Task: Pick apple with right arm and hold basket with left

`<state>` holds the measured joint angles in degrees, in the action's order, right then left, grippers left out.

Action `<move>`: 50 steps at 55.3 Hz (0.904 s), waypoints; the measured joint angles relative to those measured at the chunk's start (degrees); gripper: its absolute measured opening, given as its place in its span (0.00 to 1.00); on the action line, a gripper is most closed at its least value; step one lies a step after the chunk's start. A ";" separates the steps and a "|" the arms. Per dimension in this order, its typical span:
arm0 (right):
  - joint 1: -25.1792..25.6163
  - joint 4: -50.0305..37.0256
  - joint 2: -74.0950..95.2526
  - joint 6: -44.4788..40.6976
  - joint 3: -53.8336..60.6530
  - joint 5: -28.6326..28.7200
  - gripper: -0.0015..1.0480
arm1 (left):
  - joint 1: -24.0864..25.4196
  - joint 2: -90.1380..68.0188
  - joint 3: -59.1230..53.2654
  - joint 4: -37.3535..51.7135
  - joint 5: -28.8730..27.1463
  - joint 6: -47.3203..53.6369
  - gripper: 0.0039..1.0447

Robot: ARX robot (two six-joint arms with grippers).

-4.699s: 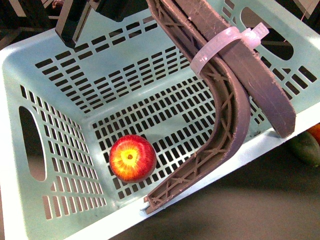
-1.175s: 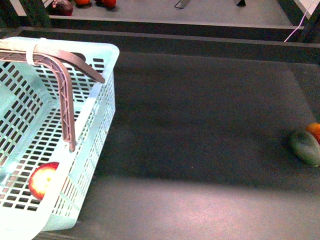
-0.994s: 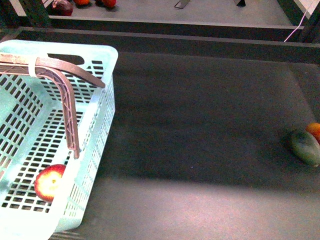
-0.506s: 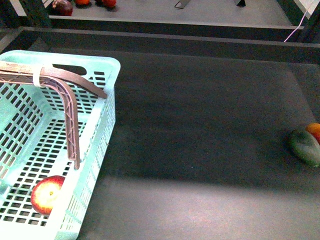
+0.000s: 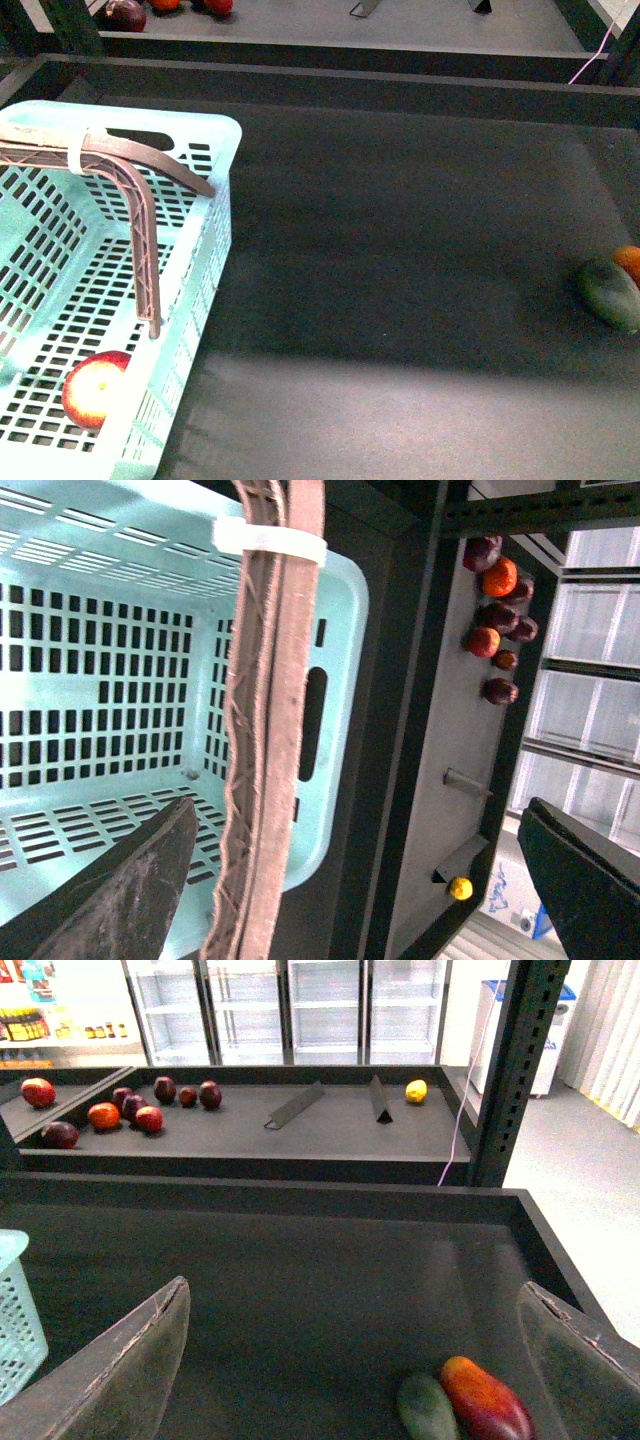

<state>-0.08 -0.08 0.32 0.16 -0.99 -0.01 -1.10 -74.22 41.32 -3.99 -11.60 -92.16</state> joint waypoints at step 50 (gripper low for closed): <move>0.00 0.00 0.00 0.00 0.00 0.00 0.92 | 1.01 24.11 -35.56 47.76 11.63 91.17 0.03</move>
<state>-0.08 -0.08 0.32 0.16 -0.99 -0.01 -0.10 -50.11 5.76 43.77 0.03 -0.99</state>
